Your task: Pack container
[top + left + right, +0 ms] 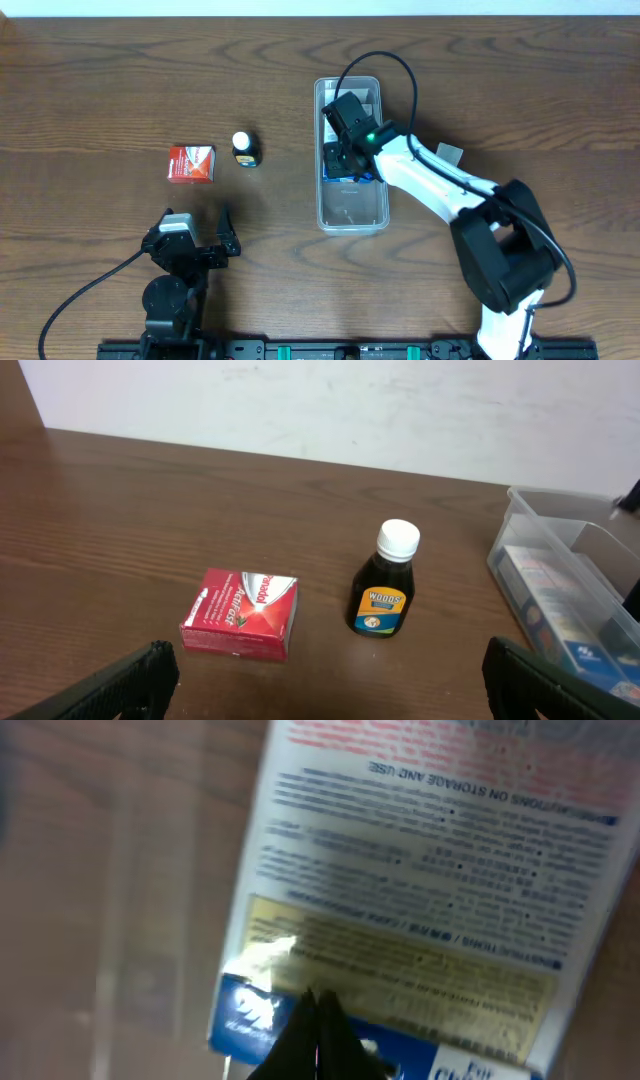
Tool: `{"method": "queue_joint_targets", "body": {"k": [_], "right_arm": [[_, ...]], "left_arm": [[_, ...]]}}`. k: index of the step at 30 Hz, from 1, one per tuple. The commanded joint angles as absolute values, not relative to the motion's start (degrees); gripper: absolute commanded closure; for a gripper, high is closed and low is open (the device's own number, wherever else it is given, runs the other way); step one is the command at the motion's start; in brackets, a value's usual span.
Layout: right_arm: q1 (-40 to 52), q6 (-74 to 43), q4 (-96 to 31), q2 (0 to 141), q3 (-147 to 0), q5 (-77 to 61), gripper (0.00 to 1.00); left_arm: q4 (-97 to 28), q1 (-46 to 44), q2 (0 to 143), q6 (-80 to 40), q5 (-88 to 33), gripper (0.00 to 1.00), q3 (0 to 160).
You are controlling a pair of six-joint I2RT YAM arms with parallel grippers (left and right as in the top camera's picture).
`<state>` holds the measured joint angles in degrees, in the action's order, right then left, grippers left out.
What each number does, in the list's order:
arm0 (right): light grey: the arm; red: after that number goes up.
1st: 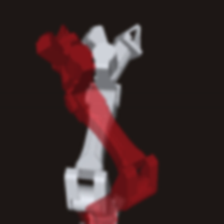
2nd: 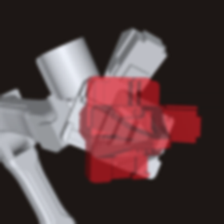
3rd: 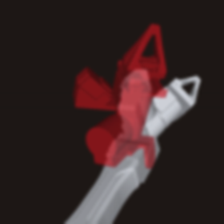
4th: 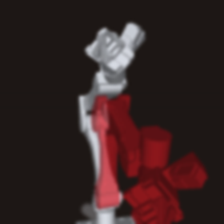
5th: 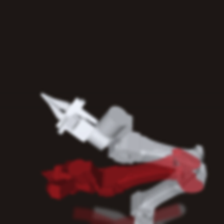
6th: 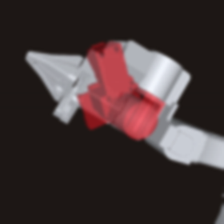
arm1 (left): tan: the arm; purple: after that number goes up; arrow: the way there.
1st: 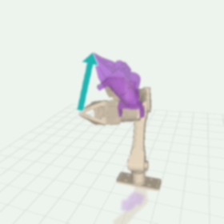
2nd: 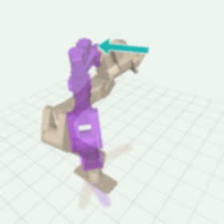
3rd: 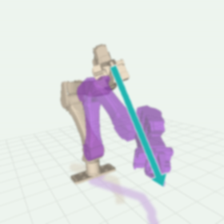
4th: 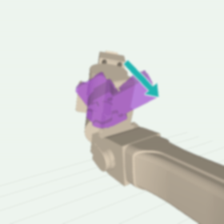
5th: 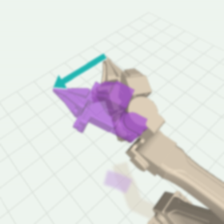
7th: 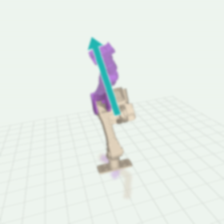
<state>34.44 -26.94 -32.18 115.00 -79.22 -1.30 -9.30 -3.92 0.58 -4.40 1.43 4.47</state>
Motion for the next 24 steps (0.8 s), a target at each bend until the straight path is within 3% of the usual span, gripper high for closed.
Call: {"method": "queue_joint_targets", "body": {"k": [1, 12, 19, 24], "right_arm": [[33.17, -27.4, -31.18, 117.3, -79.33, -0.4, 0.99], [29.89, -24.95, -22.65, 120.4, -79.53, 0.6, 0.99], [29.87, -22.17, -27.07, 111.07, -79.66, -1.78, 0.99], [28.93, -22.2, -34.39, 98.98, -79.66, -1.3, 0.85]], "left_arm": [[-9.98, -4.1, 0.23, -3.64, 1.04, 0.02, 2.85], [-9.98, -4.1, 0.23, -3.64, 1.04, 0.02, 2.85], [-9.98, -4.1, 0.23, -3.64, 1.04, 0.02, 2.85], [-9.98, -4.1, 0.23, -3.64, 1.04, 0.02, 2.85]]}}
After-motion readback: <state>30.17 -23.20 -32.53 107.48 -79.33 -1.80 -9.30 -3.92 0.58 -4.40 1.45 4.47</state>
